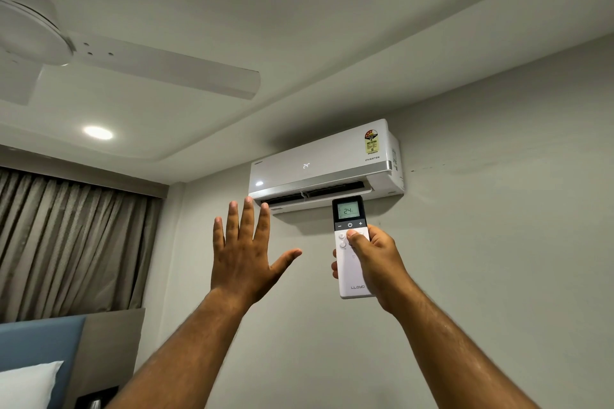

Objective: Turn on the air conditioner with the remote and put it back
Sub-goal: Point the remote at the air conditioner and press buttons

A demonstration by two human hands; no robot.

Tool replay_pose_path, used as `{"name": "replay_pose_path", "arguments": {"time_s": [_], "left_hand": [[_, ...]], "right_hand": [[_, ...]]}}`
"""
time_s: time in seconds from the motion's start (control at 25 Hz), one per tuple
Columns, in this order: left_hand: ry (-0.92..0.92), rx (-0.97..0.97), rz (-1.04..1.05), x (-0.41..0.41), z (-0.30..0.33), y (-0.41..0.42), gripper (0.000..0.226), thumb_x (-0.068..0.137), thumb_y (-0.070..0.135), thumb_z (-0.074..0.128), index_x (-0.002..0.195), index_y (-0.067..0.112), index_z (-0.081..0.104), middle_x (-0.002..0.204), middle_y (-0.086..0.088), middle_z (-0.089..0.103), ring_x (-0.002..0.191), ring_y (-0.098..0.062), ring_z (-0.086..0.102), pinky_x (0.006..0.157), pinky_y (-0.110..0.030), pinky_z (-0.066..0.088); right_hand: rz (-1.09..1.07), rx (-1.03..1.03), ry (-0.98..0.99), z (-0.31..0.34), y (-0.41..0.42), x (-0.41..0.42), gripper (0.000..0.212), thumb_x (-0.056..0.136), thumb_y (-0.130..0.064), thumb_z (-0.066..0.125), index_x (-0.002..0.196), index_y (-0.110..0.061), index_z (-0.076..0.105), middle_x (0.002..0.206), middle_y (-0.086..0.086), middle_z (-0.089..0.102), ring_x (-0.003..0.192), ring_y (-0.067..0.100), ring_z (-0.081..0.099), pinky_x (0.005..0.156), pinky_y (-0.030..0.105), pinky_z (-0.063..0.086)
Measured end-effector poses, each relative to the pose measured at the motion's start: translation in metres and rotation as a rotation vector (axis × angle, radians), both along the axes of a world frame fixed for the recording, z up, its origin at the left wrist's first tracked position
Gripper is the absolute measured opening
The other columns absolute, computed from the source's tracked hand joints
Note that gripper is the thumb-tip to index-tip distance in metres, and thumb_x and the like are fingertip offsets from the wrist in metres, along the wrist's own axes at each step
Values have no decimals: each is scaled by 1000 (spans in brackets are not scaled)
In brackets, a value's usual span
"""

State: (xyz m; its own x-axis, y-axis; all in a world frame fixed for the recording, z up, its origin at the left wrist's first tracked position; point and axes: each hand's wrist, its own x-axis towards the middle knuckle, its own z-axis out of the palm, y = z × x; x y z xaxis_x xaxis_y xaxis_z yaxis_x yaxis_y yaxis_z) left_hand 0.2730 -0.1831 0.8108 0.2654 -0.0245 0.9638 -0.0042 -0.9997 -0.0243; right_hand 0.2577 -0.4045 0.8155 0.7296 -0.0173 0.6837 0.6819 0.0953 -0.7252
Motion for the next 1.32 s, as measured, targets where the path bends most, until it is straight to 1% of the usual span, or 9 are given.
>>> {"name": "replay_pose_path", "arguments": {"time_s": [0.08, 0.24, 0.4, 0.6, 0.84, 1.08, 1.24, 1.32], "left_hand": [[0, -1, -2, 0, 0, 0, 100, 71, 86, 2, 146, 21, -10, 156, -8, -13, 145, -31, -13, 116, -53, -5], [-2, -1, -9, 0, -1, 1, 100, 72, 86, 4, 147, 21, -9, 156, -8, -11, 145, -32, -12, 116, -53, -4], [2, 3, 4, 1, -1, 2, 100, 71, 86, 1, 146, 22, -12, 155, -8, -13, 145, -31, -13, 117, -53, -4], [6, 2, -2, 2, -1, 1, 100, 71, 86, 2, 146, 22, -11, 155, -8, -13, 145, -32, -13, 117, -54, -3], [3, -1, -8, 2, -1, 3, 100, 71, 87, 1, 146, 21, -11, 155, -7, -12, 145, -32, -12, 116, -54, -4], [1, -5, -2, 3, -2, 7, 100, 71, 87, 1, 146, 22, -11, 156, -8, -12, 145, -32, -13, 116, -54, -4], [0, -4, -4, 3, -3, 8, 100, 71, 86, 3, 146, 22, -10, 155, -8, -12, 145, -32, -11, 116, -54, -3], [2, -3, -3, 3, -3, 9, 100, 71, 86, 3, 146, 22, -10, 155, -8, -12, 145, -32, -11, 116, -54, -4]], "right_hand": [[4, 1, -1, 0, 0, 1, 15, 98, -28, 50, 100, -15, 55, 85, 14, 71, 55, 20, 71, 48, 30, 58], [-5, -11, 3, 1, 0, 3, 20, 98, -29, 50, 107, -12, 54, 90, 17, 71, 62, 26, 71, 53, 33, 60], [-4, -10, 13, -1, 1, 5, 18, 98, -30, 50, 105, -14, 54, 91, 17, 71, 63, 27, 71, 55, 34, 61], [-10, -11, 12, -1, 0, 8, 20, 98, -30, 50, 107, -13, 54, 93, 18, 71, 65, 27, 71, 55, 34, 61], [-7, -8, 18, 0, 2, 9, 24, 98, -30, 51, 110, -10, 54, 97, 21, 70, 69, 32, 71, 64, 41, 62], [-16, -19, 27, 0, 6, 9, 24, 98, -31, 50, 111, -11, 54, 97, 21, 70, 69, 32, 71, 62, 40, 62], [-25, -13, 29, -2, 8, 9, 21, 98, -30, 50, 109, -12, 54, 93, 19, 71, 64, 28, 71, 55, 34, 60], [-15, 2, 36, -3, 9, 9, 20, 98, -29, 50, 107, -12, 55, 93, 20, 71, 64, 28, 72, 57, 36, 61]]}}
